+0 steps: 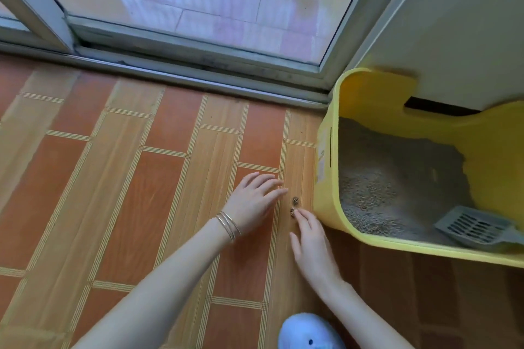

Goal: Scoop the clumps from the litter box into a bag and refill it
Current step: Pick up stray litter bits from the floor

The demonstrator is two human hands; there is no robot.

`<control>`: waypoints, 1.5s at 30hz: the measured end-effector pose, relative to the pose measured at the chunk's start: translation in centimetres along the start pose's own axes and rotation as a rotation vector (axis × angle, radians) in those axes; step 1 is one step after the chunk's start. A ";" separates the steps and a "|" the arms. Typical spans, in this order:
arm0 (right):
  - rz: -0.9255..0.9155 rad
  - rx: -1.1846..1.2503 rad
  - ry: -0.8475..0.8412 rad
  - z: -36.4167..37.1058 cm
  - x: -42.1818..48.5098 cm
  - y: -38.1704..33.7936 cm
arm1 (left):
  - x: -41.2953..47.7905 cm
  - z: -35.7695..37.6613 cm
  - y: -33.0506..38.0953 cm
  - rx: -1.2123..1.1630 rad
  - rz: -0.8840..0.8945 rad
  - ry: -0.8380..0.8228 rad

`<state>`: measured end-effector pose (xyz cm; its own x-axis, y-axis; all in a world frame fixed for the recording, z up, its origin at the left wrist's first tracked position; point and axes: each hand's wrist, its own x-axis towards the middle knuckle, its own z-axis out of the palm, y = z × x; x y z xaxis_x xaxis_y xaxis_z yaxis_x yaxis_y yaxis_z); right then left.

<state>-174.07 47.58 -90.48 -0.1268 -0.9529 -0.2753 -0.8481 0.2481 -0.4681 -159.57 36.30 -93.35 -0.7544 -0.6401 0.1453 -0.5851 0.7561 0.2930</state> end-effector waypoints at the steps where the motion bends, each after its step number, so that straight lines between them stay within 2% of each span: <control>1: -0.004 0.008 0.010 0.1 0.2 0.4 | 0.5 0.4 -0.1 0.008 0.025 -0.001; 8: 0.009 0.014 -0.014 -0.4 -0.7 1.5 | 1.4 1.7 1.7 -0.018 0.052 -0.053; 12: -0.001 0.034 0.006 -0.2 -0.5 1.5 | 1.1 2.1 1.4 -0.015 0.028 -0.002; 20: -0.041 0.053 0.018 -0.6 0.9 0.3 | -3.9 1.3 -0.6 -0.005 -0.186 0.154; 25: -0.063 0.044 0.014 0.1 2.4 -0.7 | -6.7 0.9 -0.3 -0.011 -0.251 0.198; 30: -0.011 0.214 0.056 -0.8 3.5 -1.1 | -7.3 -0.7 -0.6 -0.028 -0.348 0.206; 39: -0.118 -0.118 0.042 0.4 3.7 -0.5 | -5.6 -0.9 0.3 -0.070 -0.379 0.073; 45: -0.151 -0.100 0.042 0.8 4.0 -0.8 | -5.1 -0.3 0.4 -0.048 -0.343 0.067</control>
<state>-173.48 43.72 -91.85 -0.0136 -0.9849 -0.1724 -0.9057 0.0851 -0.4153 -155.86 39.81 -93.71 -0.4943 -0.8644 0.0917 -0.7852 0.4893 0.3796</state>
